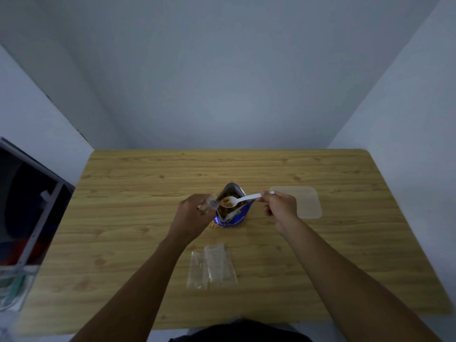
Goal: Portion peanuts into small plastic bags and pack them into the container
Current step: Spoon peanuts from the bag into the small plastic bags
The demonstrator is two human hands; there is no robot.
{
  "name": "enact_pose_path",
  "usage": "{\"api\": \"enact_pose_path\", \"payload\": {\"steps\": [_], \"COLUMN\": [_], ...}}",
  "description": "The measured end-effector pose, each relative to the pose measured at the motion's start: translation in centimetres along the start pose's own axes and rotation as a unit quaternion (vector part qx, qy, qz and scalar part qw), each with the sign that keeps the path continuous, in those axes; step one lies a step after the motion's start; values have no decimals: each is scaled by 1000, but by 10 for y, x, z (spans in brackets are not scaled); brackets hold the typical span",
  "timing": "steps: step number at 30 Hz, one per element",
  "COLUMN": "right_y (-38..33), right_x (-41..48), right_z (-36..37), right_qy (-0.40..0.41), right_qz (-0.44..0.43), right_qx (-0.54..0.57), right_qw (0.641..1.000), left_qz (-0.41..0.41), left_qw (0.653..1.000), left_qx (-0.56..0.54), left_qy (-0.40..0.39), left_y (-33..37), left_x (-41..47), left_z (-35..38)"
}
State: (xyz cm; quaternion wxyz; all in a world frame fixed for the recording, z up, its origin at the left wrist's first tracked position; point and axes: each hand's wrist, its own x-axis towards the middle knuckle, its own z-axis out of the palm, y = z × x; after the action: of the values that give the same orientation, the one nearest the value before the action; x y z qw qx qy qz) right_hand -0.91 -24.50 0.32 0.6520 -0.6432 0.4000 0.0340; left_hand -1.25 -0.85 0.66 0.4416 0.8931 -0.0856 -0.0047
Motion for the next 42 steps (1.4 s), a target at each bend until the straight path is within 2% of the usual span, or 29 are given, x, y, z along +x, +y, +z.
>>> {"api": "enact_pose_path", "payload": {"steps": [4,7,11,14,16,19,22,24,26,29,32,36,42], "right_y": [-8,-20,-42,-50,-52,-55,-62,-67,-72,-71,-53,-15,13], "right_x": [3,2,-9,-18,-25,-36,-46,-47,-46,-35,-20,-12,-14], "right_z": [-9,-14,-12,-5,1,8,10,7,2,-5,-8,-2,-5], "right_qy": [-11,-20,-36,-55,-75,-124,-197,-208,-192,-96,-18,-45,-40], "right_qz": [28,10,-59,-142,-216,-328,-379,-402,-405,-385,-355,-297,-234], "right_qx": [48,55,31,-38,-102,-176,-206,-199,-161,-77,-112,-235,-254], "right_qw": [998,998,997,988,968,920,881,869,879,915,928,924,938], "left_qz": [-4,-3,2,-9,-12,-5,-1,-7,-13,-32,-42,-32,-52], "left_qw": [1000,999,999,999,999,999,1000,1000,998,994,987,987,984], "left_qx": [24,32,46,43,43,36,3,-21,-40,-81,-100,-108,-167], "left_qy": [-3,-12,-6,-10,-18,-9,-6,12,35,70,118,115,25], "left_y": [-1,1,6,12,19,25,20,17,15,7,2,4,14], "left_x": [4,7,13,17,18,19,21,20,18,13,5,-7,-29], "left_z": [2,3,7,7,8,10,12,11,10,10,10,11,29]}}
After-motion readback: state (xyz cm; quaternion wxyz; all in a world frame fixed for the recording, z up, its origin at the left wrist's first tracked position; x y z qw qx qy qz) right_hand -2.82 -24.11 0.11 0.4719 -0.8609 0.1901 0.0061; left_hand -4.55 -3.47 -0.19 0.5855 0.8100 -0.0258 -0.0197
